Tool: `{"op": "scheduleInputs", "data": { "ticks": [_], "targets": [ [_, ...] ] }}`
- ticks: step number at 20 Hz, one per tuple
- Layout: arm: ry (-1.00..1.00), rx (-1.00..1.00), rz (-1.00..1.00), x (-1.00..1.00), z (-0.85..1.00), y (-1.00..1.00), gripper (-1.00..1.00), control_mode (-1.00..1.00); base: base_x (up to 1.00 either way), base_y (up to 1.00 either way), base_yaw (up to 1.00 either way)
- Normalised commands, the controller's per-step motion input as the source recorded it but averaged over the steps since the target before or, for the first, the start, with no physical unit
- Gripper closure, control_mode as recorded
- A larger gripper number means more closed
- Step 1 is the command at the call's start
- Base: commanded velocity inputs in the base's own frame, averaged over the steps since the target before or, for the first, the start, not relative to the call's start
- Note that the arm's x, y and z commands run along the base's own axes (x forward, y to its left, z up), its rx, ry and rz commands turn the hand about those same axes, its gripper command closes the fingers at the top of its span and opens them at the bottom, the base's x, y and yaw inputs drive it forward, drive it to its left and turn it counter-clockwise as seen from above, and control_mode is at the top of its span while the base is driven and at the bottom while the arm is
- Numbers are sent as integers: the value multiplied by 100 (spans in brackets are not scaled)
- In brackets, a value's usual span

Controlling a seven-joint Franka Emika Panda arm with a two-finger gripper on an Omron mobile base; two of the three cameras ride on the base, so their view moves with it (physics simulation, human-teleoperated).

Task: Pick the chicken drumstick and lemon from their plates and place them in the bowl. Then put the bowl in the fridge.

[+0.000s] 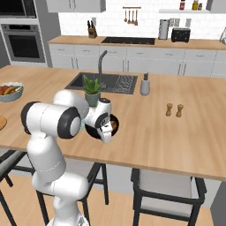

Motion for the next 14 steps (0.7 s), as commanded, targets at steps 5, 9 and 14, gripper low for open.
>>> {"op": "scheduleInputs", "data": {
  "ticks": [5, 9, 14],
  "targets": [
    [-1, 0, -1, 0, -4, 5, 100, -100, 0, 0, 0],
    [-20, 0, -5, -62, 81, 0, 100, -100, 0, 0, 0],
    [-6, -3, 0, -83, 97, 0, 100, -100, 0, 0, 0]
  ]
}}
